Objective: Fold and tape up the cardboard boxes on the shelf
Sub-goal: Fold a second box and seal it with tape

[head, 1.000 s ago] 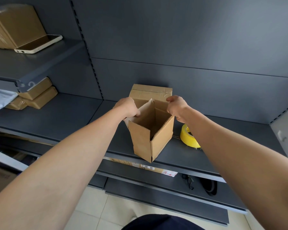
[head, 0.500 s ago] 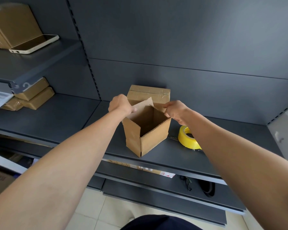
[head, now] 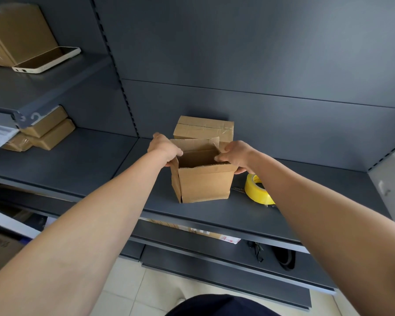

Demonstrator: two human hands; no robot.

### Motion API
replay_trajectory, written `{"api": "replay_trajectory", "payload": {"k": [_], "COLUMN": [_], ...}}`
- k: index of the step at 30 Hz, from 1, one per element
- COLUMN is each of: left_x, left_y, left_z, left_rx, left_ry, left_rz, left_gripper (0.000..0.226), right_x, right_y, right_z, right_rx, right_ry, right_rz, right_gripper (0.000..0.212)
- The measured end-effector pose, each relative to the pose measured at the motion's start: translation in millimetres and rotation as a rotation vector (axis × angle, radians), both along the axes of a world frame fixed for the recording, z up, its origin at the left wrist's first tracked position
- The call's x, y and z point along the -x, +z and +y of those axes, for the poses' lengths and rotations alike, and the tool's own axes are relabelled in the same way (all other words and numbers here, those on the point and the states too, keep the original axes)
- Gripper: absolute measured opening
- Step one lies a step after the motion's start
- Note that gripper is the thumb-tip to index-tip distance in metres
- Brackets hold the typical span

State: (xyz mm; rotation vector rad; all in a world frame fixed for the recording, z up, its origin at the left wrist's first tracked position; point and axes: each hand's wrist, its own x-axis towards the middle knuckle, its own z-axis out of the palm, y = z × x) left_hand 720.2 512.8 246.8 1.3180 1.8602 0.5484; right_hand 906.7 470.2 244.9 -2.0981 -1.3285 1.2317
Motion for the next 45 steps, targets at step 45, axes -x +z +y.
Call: {"api": "replay_trajectory", "payload": {"k": [45], "left_x": [12], "left_y": [-25], "left_z": [2], "left_rx": [-0.063], "left_ry": [-0.380], "left_rz": [-0.138], "left_gripper": [0.076], "right_x": [-4], "right_y": [-22], "right_z": [17], "right_rx": [-0.242], "right_ry": [-0.348], "right_rz": [-0.077], "right_gripper": [0.030]}}
